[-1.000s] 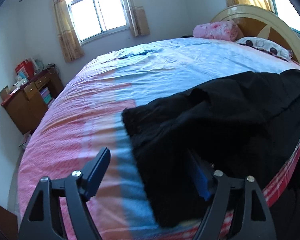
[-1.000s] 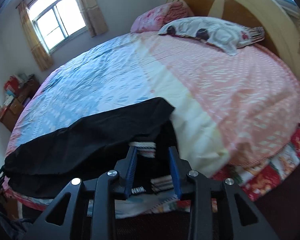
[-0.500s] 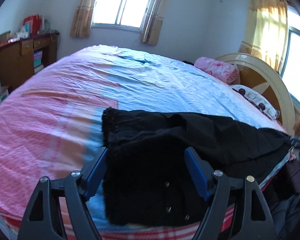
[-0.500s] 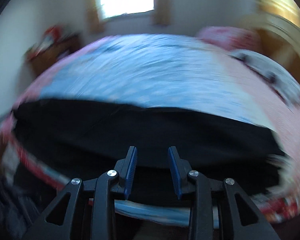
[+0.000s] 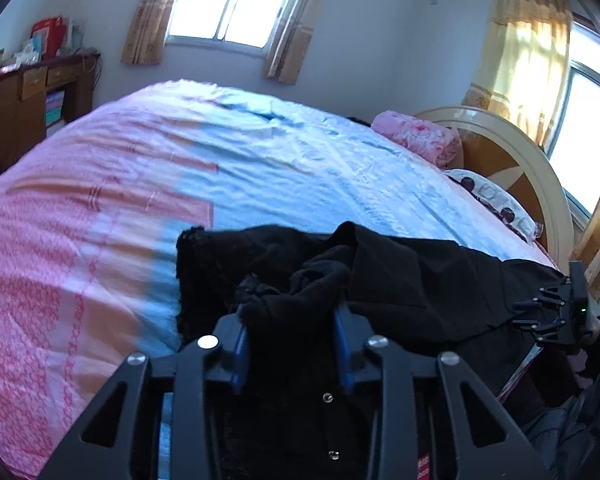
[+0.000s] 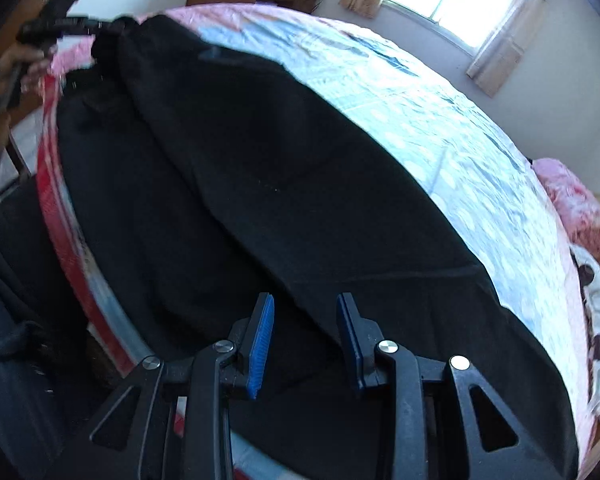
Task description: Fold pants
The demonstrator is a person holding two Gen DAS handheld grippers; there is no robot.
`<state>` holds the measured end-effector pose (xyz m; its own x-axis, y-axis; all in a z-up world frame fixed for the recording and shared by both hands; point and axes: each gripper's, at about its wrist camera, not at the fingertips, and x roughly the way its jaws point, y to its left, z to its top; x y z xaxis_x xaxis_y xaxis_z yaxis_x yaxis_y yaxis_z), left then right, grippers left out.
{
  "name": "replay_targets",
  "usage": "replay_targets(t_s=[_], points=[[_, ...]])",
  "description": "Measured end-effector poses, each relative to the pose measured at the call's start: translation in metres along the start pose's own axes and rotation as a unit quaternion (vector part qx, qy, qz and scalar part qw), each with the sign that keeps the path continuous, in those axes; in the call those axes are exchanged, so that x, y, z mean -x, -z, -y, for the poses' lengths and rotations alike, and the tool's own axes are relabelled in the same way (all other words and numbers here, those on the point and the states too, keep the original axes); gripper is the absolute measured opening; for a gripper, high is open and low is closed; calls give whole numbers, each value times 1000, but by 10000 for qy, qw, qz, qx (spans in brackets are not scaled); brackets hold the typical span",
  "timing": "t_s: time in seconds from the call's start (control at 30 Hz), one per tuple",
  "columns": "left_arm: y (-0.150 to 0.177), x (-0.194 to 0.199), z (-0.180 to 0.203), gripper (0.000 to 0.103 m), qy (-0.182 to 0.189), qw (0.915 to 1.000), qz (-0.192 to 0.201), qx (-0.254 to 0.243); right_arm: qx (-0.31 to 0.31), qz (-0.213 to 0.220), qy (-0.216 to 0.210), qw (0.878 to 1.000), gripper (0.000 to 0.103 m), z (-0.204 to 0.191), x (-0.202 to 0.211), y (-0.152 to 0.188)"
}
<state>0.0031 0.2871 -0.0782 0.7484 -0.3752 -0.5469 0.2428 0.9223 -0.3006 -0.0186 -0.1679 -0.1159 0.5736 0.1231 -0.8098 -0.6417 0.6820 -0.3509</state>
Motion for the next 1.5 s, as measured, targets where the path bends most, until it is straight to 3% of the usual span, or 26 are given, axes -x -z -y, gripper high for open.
replay_targets(t_s=[0.1,0.13,0.17,0.4,0.53,0.67,0.73,1.03,1.13,1.17,1.2,1.27,1.37,1.43,1.5], points=[[-8,2,7,32,5,9993,76,-364,245,-47,87,9997,33,-5,-7,0],[-11,2,9,31,-2,9988,87,-485,234,-45,58,9997,27,-4,-7,-2],[-18,1,12,30,-1,9977,112,-672,213,-42,10,9998,12,-3,-6,-4],[-47,32,18,26,158,9889,512,-1387,71,324,38,9994,3,10,37,-5],[-23,46,6,26,259,9904,366,-1311,140,407,-300,9986,3,2,65,20],[25,37,2,26,239,9930,-104,-1156,245,66,-694,9973,3,-16,52,47],[39,38,-1,26,216,9943,-138,-1036,330,-101,-713,9969,3,-29,44,56],[70,47,-11,27,216,9964,-261,-777,291,-107,-1021,9943,4,-9,52,60],[76,37,-17,34,162,9967,-391,-691,305,-191,-1041,9939,4,-17,50,60],[77,36,-18,42,122,9966,-437,-681,326,-227,-1019,9940,4,-21,47,61],[77,37,-19,62,-28,9967,-420,-688,306,-252,-1011,9941,5,-22,46,61],[75,42,-20,83,-448,9955,-369,-751,219,-243,-981,9946,5,-20,44,59],[75,49,-21,93,-595,9931,-444,-902,166,-265,-1022,9943,10,-18,41,55],[79,50,-18,93,-723,9893,-587,-1124,245,-244,-984,9946,14,-19,42,55],[81,48,-17,102,-956,9848,-654,-1293,270,-283,-1003,9942,33,-20,41,57]])
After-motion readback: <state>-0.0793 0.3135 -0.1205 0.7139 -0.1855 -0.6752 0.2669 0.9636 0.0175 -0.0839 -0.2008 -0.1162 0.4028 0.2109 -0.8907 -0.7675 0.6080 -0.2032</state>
